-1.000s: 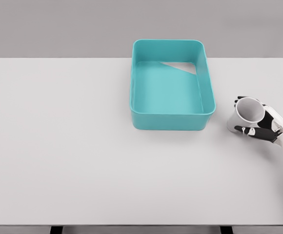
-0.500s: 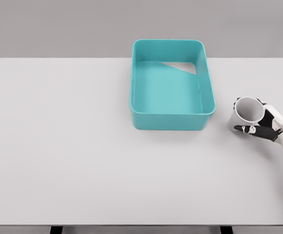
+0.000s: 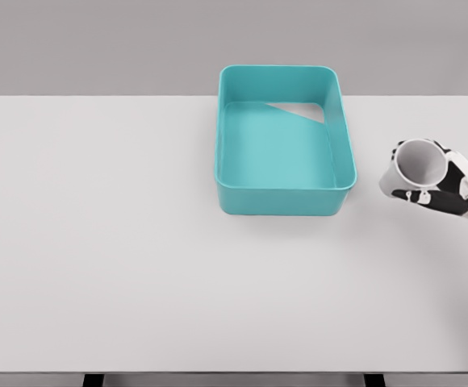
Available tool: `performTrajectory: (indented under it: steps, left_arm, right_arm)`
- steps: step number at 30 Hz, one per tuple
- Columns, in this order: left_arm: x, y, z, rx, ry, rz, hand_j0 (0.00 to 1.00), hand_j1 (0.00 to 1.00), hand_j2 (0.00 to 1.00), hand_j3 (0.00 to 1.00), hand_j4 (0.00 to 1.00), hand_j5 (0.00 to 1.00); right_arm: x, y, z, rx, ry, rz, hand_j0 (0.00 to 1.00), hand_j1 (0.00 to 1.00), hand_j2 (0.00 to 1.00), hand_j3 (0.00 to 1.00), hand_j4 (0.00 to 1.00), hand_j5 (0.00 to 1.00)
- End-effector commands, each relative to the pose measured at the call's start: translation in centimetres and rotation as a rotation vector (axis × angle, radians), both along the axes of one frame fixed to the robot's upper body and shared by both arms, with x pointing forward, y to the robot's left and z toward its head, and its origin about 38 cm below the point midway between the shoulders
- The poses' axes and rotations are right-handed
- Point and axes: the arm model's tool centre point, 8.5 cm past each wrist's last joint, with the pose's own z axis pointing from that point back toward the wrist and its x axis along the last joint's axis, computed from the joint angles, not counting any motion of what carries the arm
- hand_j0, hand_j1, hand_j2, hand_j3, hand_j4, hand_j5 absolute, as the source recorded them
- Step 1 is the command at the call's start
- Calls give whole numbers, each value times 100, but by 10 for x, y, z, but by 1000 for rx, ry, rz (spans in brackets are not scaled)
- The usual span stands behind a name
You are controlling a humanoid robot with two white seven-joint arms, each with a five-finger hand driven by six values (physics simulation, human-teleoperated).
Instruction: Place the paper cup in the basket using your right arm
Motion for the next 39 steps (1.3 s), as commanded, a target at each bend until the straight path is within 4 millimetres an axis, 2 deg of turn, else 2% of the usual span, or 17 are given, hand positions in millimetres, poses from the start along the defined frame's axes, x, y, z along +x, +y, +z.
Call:
performTrajectory:
  steps: [1,14,25,28,31,34,39]
  left_arm:
    - [0,0,0,0,0,1,100,100,100,100,100,100]
    - [0,0,0,0,0,1,100,100,100,100,100,100]
    - [0,0,0,0,0,1,100,100,100,100,100,100]
    - [0,0,0,0,0,1,100,100,100,100,100,100]
    - [0,0,0,0,0,1,100,100,100,100,100,100]
    - [0,0,0,0,0,1,100,100,100,100,100,100]
    - [0,0,0,0,0,1,100,100,100,100,100,100]
  right_arm:
    - [0,-3,7,0,-19,-7,64,64,64,64,64,64]
    - [16,4,35,-42,-87,14,64,64,64,64,64,64]
    - [25,7,48,-66,-124,20,64,64,64,64,64,64]
    - [34,12,60,-80,-153,26,64,64,64,64,64,64]
    - [35,13,62,-85,-158,30,64,64,64,64,64,64]
    - [36,23,75,-123,-198,54,64,64,64,64,64,64]
    - [41,34,77,-135,-215,61,64,64,64,64,64,64]
